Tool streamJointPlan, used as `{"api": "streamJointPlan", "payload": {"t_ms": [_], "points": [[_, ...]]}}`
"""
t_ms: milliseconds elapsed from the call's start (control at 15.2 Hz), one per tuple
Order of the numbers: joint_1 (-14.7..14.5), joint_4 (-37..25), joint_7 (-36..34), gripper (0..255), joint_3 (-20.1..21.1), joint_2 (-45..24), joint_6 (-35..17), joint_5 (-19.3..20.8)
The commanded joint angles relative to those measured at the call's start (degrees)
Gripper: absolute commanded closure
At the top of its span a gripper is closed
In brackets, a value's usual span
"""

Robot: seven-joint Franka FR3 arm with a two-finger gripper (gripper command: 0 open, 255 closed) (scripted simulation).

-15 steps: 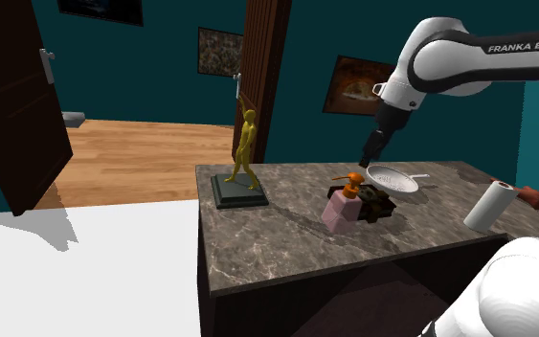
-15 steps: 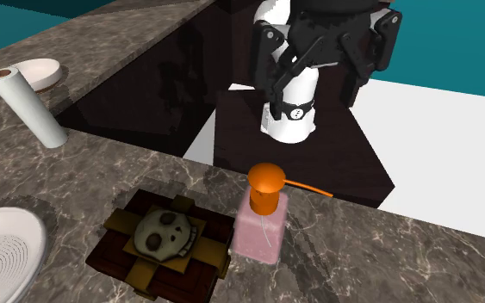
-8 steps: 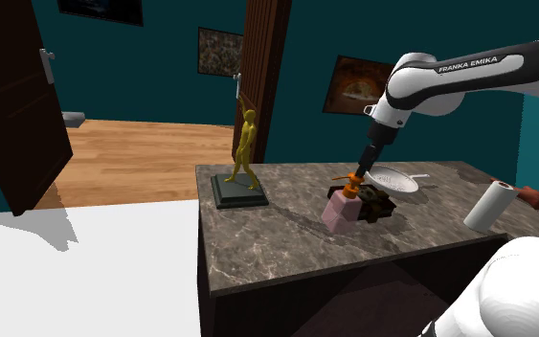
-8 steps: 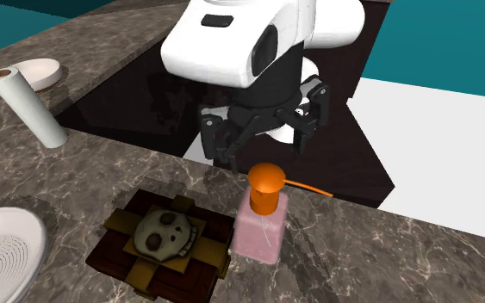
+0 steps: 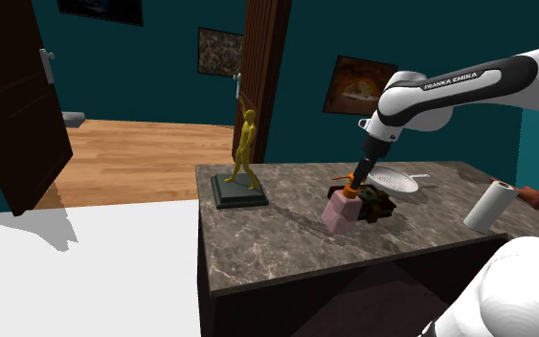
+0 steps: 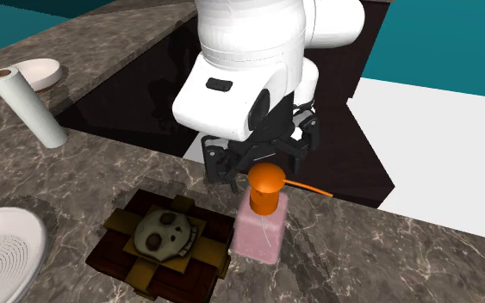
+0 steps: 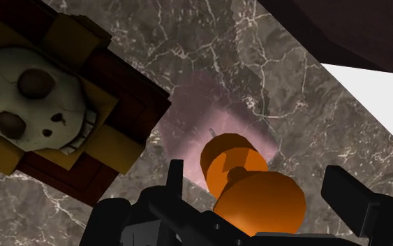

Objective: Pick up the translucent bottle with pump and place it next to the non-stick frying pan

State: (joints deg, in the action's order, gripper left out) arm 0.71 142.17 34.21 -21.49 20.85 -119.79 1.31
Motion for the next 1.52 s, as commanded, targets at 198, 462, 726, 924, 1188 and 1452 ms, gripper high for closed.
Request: {"api": "streamJointPlan", "payload": {"t_ms": [198,462,726,924,1188,1452], "points": [[0.0,0.3,0.1,0,0.0,-0.3,-0.6,-0.1],[0.0,0.3,0.1,255,0.0,-0.3,-0.6,-0.1],[-0.1,0.3,0.1,255,0.0,-0.3,-0.6,-0.1],[-0.1,0.3,0.0,255,0.0,-0.3,-0.6,-0.1],[0.0,-0.6,-0.2,255,0.2,0.5,1.1,0.1],[0.1,-2.7,-0.8,255,0.6,1.8,4.4,0.3]]}}
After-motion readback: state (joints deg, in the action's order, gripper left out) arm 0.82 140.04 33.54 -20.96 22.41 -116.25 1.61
